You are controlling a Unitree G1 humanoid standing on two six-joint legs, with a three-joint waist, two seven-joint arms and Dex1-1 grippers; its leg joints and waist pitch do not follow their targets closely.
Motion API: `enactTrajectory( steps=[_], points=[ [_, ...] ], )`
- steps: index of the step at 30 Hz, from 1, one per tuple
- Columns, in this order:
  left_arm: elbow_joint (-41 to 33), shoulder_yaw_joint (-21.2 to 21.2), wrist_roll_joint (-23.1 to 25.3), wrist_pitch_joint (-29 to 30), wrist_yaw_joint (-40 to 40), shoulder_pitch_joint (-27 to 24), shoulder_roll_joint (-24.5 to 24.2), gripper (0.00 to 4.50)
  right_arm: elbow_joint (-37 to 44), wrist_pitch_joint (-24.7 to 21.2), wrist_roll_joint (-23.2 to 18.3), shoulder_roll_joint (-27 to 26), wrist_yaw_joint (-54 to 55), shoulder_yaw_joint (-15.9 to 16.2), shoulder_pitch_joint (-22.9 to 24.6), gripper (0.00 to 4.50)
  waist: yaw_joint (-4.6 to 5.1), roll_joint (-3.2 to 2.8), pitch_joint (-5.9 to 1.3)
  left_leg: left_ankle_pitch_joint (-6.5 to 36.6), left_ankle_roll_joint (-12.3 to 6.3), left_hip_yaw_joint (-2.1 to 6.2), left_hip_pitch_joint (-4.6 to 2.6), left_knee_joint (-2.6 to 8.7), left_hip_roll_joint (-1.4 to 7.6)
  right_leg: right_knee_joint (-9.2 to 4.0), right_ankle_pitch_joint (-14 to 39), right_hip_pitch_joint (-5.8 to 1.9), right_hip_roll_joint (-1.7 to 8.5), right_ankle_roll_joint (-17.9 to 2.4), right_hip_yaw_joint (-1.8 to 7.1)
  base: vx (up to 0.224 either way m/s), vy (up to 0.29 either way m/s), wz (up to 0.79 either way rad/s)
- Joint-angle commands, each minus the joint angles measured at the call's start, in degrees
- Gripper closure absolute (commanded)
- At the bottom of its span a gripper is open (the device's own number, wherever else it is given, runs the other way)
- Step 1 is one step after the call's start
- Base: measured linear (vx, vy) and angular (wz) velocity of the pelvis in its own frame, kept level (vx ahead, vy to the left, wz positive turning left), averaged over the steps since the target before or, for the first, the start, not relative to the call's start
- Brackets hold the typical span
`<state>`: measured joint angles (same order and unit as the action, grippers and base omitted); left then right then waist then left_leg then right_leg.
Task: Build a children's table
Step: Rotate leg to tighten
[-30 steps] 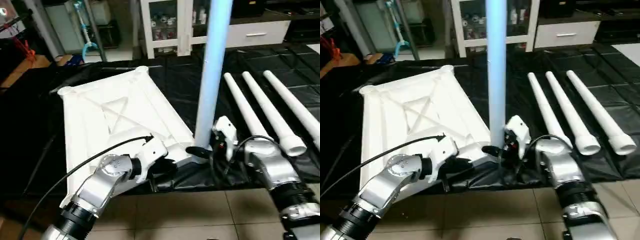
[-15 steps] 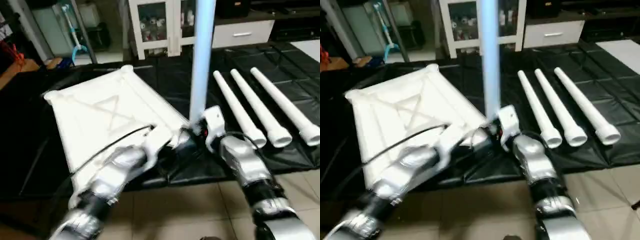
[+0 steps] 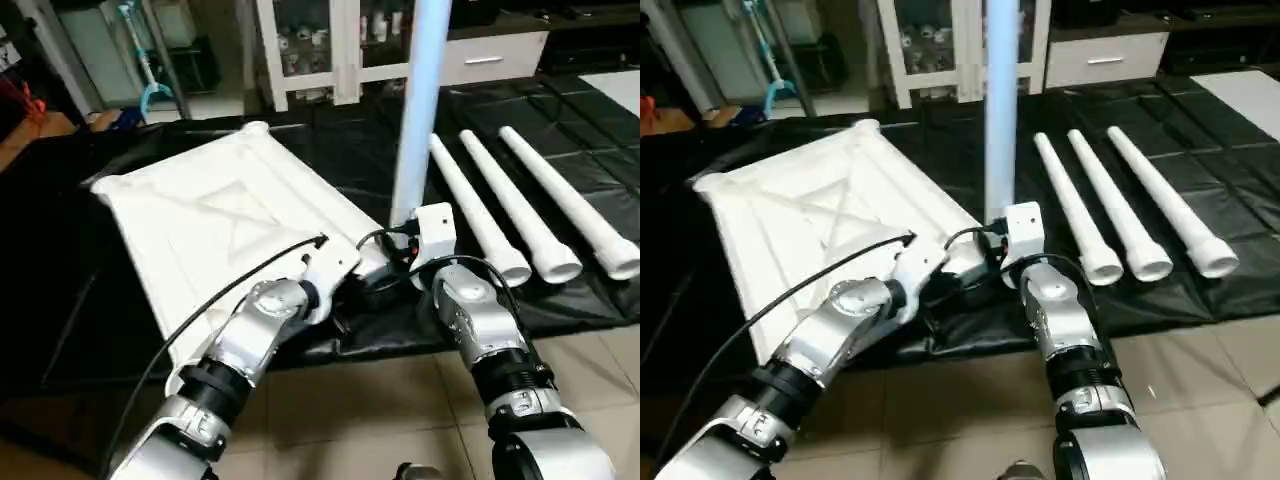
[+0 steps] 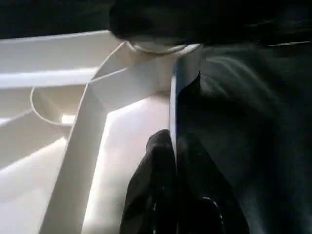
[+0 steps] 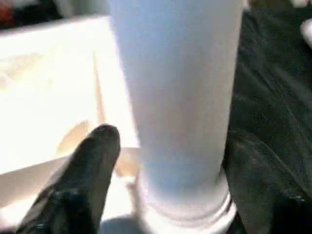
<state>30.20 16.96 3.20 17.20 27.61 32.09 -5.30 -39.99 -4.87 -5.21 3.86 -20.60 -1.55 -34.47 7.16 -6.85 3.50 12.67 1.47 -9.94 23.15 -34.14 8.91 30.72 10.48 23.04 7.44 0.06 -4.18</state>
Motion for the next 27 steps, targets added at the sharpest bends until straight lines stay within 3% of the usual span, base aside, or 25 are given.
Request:
enactTrajectory(
  steps=[1, 3, 6, 9, 10, 13, 17, 20, 22, 27],
  points=[
    [0.3, -0.8, 0.7, -1.1, -0.4, -0.4, -1.4, 4.5, 2.7, -0.4, -1.6, -0.2, -5.5, 2.4, -0.5, 0.82, -0.03, 1.19, -3.32, 24.5, -2.73, 1.98, -0.43, 5.5, 2.87, -3.62, 27.8, -2.63, 1.68, -7.3, -0.15, 0.0, 0.0, 0.0],
    [0.0, -0.3, 0.8, -1.9, 1.0, -0.8, -2.0, 4.5, 3.5, -1.2, -2.1, 0.6, -7.5, 2.3, -0.3, 0.76, -0.04, 1.46, -3.35, 25.5, -2.79, 1.74, -1.25, 5.08, 2.75, -4.1, 28.9, -1.95, 1.76, -7.8, 0.04, 0.0, 0.0, 0.0],
    [-1.9, 0.6, 0.3, -1.9, 4.2, -2.4, -3.4, 4.5, 5.7, -2.9, -3.1, 3.2, -12.5, 3.1, 0.4, 0.39, -0.16, 1.47, -3.3, 23.9, -3.37, 1.73, -0.81, 5.06, 2.92, -3.76, 28.0, -2.32, 1.76, -8.3, 0.16, 0.0, 0.0, 0.0],
    [-6.3, 2.5, -0.7, -2.7, 10.2, -5.7, -6.3, 4.5, 9.2, -4.4, -3.3, 8.9, -22.1, 5.4, 2.0, 0.1, -0.52, 1.41, -3.39, 23.1, -3.76, 1.75, -0.84, 5.14, 3.23, -3.33, 25.8, -2.51, 1.74, -9.0, 0.31, 0.0, 0.0, 0.0],
    [-8.1, 3.1, -1.3, -3.4, 12.4, -6.9, -7.3, 4.5, 9.7, -4.3, -2.6, 10.5, -23.8, 5.7, 2.2, 0.1, -0.67, 1.72, -3.53, 22.2, -3.99, 1.59, -1.02, 5.03, 3.3, -3.28, 24.6, -2.35, 1.73, -9.6, 0.47, 0.0, 0.0, 0.0],
    [-9.9, 3.4, -2.3, -3.7, 14.7, -8.1, -8.3, 4.5, 9.8, -4.3, -1.9, 12.0, -24.6, 5.9, 2.0, 0.1, -1.37, 1.54, -3.58, 19.5, -4.63, 1.14, -1.27, 4.77, 3.18, -3.17, 24.0, -2.09, 1.69, -10.5, 0.76, 0.0, 0.0, 0.0],
    [-13.4, 4.4, -3.7, -3.5, 19.8, -10.6, -10.7, 4.5, 11.2, -4.5, -2.1, 16.0, -31.9, 7.8, 3.0, 0.1, -2.35, 1.52, -3.62, 19.2, -4.38, 1.1, -1.41, 4.93, 3.42, -2.79, 22.9, -2.1, 1.48, -10.8, 0.91, 0.0, 0.0, 0.0],
    [-14.8, 4.9, -3.9, -3.3, 21.5, -11.4, -11.7, 4.5, 12.3, -4.4, -2.4, 18.8, -36.5, 9.1, 4.0, 0.1, -3.63, 1.39, -3.82, 17.4, -4.59, 0.84, -1.69, 4.88, 3.56, -2.3, 19.5, -2.2, 1.29, -11.4, 1.15, 0.0, 0.0, 0.0],
    [-16.9, 5.3, -4.7, -2.6, 24.0, -12.3, -12.8, 4.5, 11.5, -3.2, -2.9, 21.1, -40.7, 9.0, 4.5, 0.1, -3.82, 1.56, -3.58, 21.4, -3.64, 0.85, -1.72, 4.81, 3.4, -2.21, 22.4, -1.97, 1.37, -10.9, 1.34, 0.0, 0.0, 0.0],
    [-17.6, 5.7, -4.6, -2.2, 25.0, -12.3, -13.3, 4.5, 8.0, 0.1, -2.2, 22.0, -41.2, 8.2, 3.8, 0.1, -4.24, 1.55, -3.99, 17.5, -4.56, 0.75, -1.54, 4.53, 3.36, -1.86, 17.6, -2.27, 1.33, -11.9, 1.45, 0.0, 0.0, 0.0]
  ],
)
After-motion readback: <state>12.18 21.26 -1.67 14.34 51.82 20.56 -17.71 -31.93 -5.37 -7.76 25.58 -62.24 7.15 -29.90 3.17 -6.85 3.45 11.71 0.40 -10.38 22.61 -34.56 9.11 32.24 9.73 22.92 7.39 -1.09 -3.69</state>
